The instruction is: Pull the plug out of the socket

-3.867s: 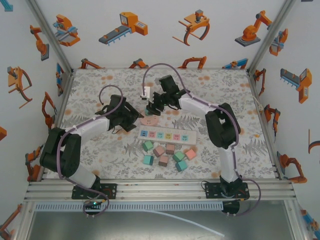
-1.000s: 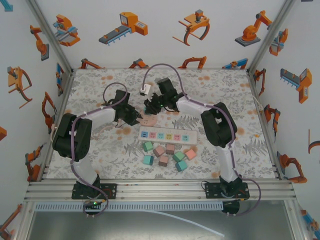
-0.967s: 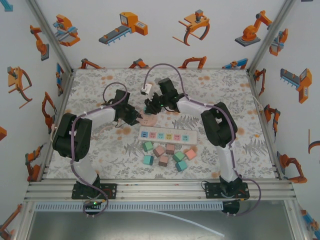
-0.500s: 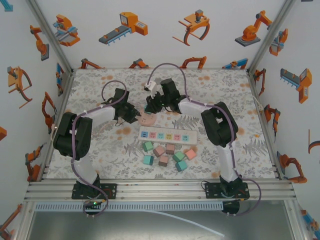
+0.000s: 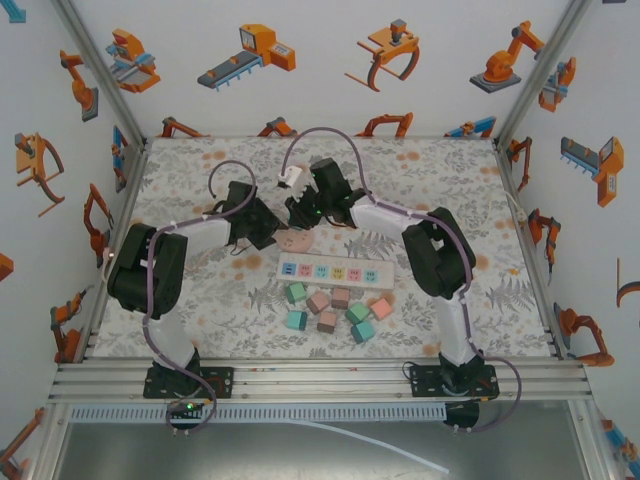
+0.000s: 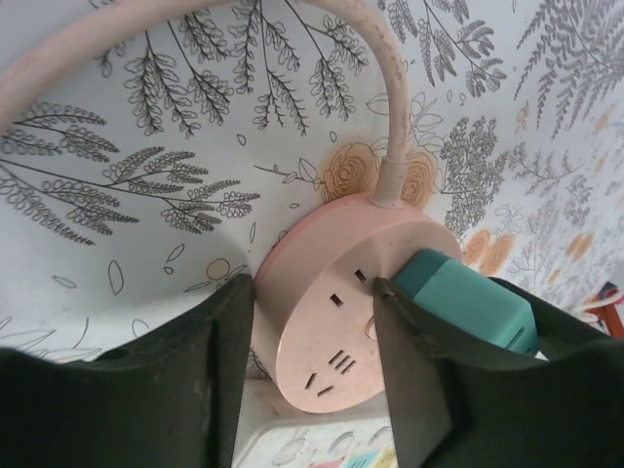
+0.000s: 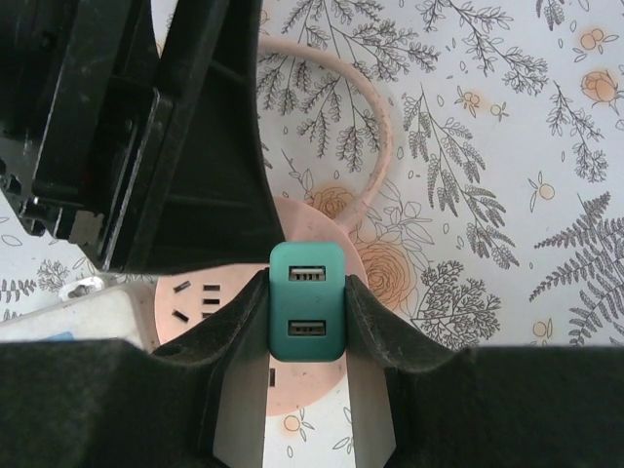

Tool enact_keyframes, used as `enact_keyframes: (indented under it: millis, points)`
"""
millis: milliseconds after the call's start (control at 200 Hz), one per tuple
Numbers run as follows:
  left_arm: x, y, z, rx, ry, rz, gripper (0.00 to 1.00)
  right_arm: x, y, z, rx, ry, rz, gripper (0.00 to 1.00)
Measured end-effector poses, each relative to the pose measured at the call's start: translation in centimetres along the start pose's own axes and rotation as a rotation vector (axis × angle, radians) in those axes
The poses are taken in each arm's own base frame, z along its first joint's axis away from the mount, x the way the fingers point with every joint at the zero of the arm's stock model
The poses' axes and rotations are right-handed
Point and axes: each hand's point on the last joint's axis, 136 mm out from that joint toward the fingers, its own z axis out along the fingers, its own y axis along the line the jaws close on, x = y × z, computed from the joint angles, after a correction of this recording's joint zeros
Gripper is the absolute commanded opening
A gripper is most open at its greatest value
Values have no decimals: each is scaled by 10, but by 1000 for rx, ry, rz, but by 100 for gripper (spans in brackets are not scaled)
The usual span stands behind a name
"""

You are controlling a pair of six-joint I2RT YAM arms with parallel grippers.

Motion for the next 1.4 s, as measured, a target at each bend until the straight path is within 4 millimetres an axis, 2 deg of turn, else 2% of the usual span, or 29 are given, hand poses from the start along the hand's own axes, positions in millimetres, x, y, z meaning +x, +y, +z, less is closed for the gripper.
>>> enact_keyframes:
  millis: [75, 160, 516, 831, 1091, 1257, 1402]
  points:
    - [2, -5, -2, 50, 6, 19, 60, -4, -4, -2, 15, -15, -5, 0]
    - [5, -8, -2, 69, 19, 43, 56, -9, -6, -2, 25, -43, -8, 0]
    - [11, -3, 1, 52, 50, 69, 44, -1, -10, -1, 57, -34, 38, 0]
    - [9, -3, 8, -27, 85, 73, 42, 8, -11, -6, 158, 37, 65, 0]
    - [8, -4, 10, -50, 76, 71, 41, 17, -15, -14, 255, 96, 209, 0]
    - [7, -5, 12, -52, 75, 67, 41, 17, -9, -14, 303, 123, 175, 0]
    - [6, -6, 12, -48, 67, 69, 42, 19, -16, -19, 312, 106, 302, 0]
